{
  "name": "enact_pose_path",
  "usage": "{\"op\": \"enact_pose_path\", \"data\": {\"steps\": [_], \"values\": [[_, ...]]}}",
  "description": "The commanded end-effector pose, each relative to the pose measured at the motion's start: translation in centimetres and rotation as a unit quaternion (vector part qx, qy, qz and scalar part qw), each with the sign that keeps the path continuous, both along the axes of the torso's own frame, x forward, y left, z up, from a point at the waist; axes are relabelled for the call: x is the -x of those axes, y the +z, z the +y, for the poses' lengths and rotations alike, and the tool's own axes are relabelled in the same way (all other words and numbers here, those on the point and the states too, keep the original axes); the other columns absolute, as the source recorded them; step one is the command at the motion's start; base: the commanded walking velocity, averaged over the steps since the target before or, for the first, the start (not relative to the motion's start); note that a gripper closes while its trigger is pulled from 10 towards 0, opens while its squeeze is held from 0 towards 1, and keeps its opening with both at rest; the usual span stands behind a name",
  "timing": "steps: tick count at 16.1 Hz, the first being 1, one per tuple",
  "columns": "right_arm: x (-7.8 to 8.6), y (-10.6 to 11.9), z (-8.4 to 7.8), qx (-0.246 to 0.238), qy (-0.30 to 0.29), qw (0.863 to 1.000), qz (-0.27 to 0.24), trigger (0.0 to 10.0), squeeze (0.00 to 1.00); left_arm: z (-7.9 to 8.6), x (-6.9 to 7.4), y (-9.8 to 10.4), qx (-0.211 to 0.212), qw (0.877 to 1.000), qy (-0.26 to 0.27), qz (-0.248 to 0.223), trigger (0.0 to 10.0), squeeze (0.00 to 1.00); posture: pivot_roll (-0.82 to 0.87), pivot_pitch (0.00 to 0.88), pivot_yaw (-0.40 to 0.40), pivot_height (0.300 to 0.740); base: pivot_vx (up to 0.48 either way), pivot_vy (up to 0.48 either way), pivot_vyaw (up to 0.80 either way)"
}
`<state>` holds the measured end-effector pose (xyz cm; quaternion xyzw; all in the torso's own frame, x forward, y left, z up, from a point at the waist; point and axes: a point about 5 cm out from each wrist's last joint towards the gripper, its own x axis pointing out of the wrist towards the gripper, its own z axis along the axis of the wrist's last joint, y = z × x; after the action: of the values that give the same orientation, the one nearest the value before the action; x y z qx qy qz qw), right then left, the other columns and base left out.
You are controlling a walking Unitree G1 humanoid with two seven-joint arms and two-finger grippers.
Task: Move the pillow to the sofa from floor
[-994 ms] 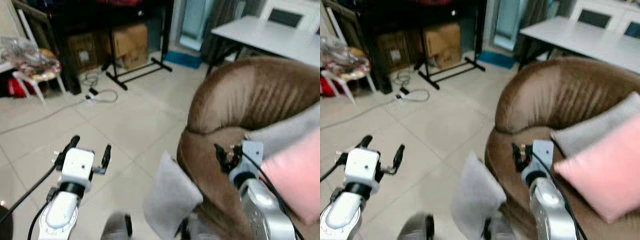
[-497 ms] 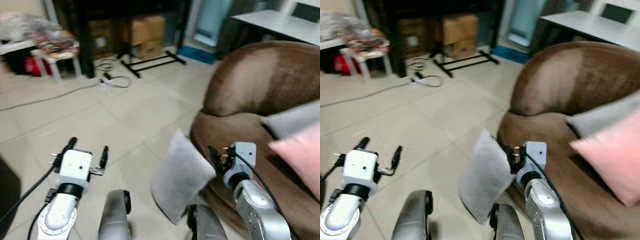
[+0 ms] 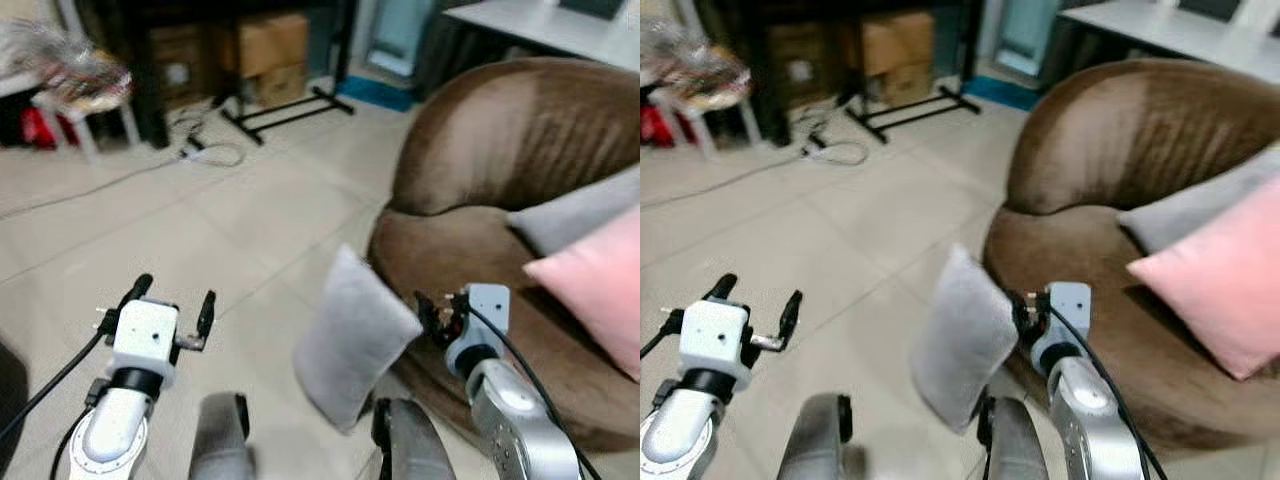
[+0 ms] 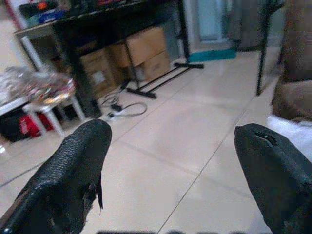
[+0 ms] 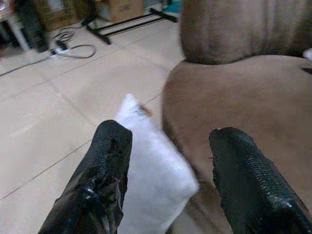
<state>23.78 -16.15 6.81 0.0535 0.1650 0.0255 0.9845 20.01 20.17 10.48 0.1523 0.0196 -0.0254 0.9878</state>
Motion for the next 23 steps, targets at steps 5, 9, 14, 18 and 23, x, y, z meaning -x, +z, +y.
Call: {"op": "enact_pose_path", "data": {"steps": [5,9,14,18,23], "values": [[-0.4,0.5,-0.8,0.010,-0.017,1.000,-0.009,10.0,0.00,-0.6,-0.3,0.3,0.009,1.000,-0.018,-0.008,10.0,0.00,-0.03,0.000,-0.052,0.581,0.369,0.000,0.00],[-0.5,0.7,-0.5,0.034,0.006,0.999,-0.016,10.0,0.00,-0.6,-0.4,0.3,0.008,1.000,-0.018,-0.009,10.0,0.00,-0.03,0.000,-0.052,0.581,0.380,0.000,0.23],[-0.7,0.4,-0.7,0.022,0.004,1.000,-0.011,10.0,0.00,-0.6,-0.4,0.3,-0.002,1.000,-0.006,-0.012,10.0,0.00,-0.03,0.000,-0.053,0.581,0.203,0.000,0.16],[-1.3,0.5,-0.2,-0.002,0.024,1.000,-0.011,10.0,0.00,-0.7,-0.6,0.1,-0.007,1.000,-0.015,-0.008,10.0,0.00,-0.04,0.000,-0.056,0.571,0.000,0.000,0.00],[-1.2,0.5,0.2,-0.008,0.035,0.999,-0.016,10.0,0.00,-0.9,-0.5,0.0,-0.010,1.000,-0.025,-0.004,10.0,0.00,-0.04,0.000,-0.049,0.526,0.000,0.000,0.00]]}}
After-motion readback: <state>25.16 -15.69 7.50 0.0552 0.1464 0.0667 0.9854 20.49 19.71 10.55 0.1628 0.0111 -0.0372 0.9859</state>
